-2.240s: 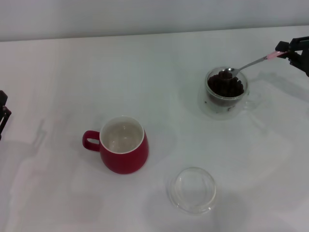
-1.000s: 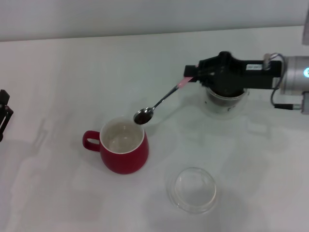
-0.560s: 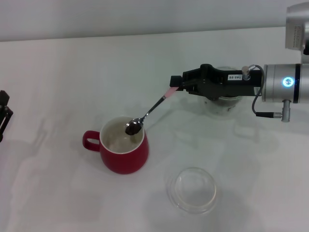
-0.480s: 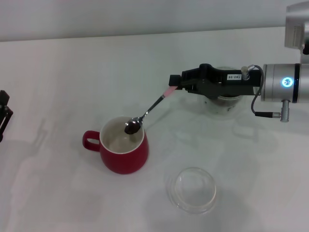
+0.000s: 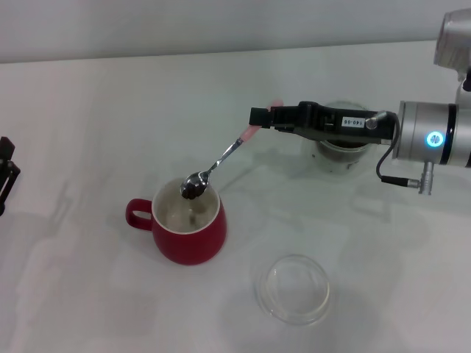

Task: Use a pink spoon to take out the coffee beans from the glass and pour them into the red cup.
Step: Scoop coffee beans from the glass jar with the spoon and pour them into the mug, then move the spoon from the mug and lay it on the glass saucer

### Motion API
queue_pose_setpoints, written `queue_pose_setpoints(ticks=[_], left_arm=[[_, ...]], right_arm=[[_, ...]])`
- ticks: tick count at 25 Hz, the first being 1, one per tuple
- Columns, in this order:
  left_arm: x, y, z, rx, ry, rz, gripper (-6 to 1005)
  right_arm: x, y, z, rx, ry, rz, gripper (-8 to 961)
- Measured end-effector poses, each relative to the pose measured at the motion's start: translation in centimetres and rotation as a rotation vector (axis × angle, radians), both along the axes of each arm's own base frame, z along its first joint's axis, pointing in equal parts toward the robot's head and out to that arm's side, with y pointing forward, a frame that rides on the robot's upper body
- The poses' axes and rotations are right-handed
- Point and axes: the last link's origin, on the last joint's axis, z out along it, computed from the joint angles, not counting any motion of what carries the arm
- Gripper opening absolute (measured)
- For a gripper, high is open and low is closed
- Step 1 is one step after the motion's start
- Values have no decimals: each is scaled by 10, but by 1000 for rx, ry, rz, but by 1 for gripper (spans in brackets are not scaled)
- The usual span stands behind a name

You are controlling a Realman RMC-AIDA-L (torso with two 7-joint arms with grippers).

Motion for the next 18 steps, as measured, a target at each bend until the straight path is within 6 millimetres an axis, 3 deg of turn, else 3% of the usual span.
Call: queue_pose_setpoints(ticks=[10, 18], left_arm=[[0, -1, 0, 0, -1, 2, 800], [-1, -1, 0, 2, -2, 6, 800]], right_arm=[[-9, -7, -9, 122, -41, 206, 278], [-7, -10, 1, 173, -14, 231, 282]])
